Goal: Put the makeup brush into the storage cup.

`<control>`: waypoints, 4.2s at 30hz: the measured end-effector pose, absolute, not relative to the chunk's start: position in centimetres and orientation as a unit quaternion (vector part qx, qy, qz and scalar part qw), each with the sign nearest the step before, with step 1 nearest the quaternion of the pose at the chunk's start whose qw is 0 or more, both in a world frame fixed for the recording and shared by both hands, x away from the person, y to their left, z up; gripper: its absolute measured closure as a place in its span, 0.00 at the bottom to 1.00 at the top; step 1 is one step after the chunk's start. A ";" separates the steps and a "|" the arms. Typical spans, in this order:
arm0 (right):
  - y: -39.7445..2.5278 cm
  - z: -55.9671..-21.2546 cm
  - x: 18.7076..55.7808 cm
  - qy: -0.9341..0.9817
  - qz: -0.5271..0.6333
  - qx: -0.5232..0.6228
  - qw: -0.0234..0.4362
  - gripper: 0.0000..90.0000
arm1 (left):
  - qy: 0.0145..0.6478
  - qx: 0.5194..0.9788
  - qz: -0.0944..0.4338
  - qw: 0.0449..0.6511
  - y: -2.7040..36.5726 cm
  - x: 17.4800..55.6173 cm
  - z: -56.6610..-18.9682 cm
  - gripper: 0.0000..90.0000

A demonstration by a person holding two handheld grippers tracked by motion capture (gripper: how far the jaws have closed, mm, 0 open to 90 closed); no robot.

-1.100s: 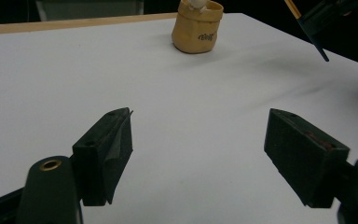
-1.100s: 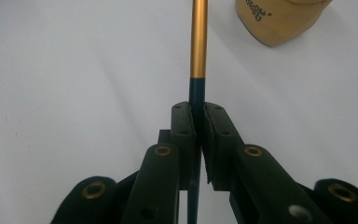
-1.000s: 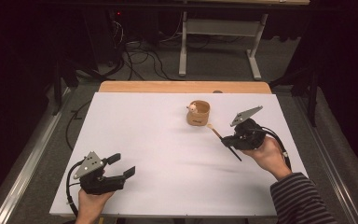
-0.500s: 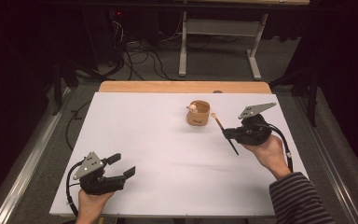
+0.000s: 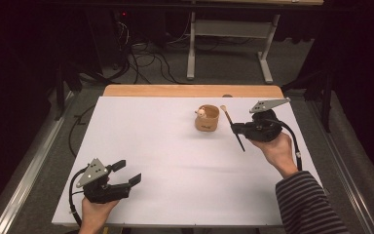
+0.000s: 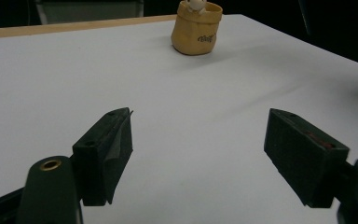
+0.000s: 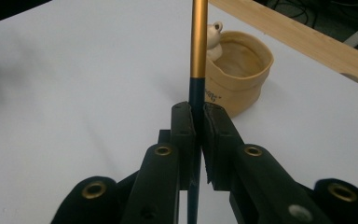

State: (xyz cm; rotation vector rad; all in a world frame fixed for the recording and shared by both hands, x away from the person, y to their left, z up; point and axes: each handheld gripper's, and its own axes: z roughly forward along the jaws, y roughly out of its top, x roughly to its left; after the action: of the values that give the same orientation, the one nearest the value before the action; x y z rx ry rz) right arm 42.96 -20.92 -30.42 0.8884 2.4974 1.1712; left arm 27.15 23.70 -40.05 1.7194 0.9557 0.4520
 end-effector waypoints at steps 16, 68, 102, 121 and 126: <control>-20.5 -29.1 44.9 0.838 0.426 0.312 0.139 0.95 | 0.403 0.720 0.190 0.532 23.8 27.2 -40.1 0.27; -15.6 -29.9 51.5 0.786 0.486 0.348 0.155 0.95 | 0.390 0.730 0.184 0.531 23.5 27.2 -40.1 0.27; -14.3 -31.7 53.3 0.779 0.488 0.355 0.169 0.95 | 0.388 0.730 0.181 0.533 23.6 27.3 -40.1 0.27; -13.3 -33.6 54.1 0.789 0.473 0.355 0.168 0.95 | 0.386 0.730 0.180 0.535 23.6 27.2 -40.0 0.27; -13.4 -33.9 54.1 0.792 0.467 0.358 0.165 0.95 | 0.386 0.730 0.180 0.534 23.6 27.2 -40.0 0.27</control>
State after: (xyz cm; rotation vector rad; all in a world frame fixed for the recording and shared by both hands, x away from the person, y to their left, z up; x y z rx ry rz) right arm 54.06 -13.35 -33.89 1.0196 2.2556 1.3314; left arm 27.20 23.62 -40.02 1.7389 0.9202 0.4298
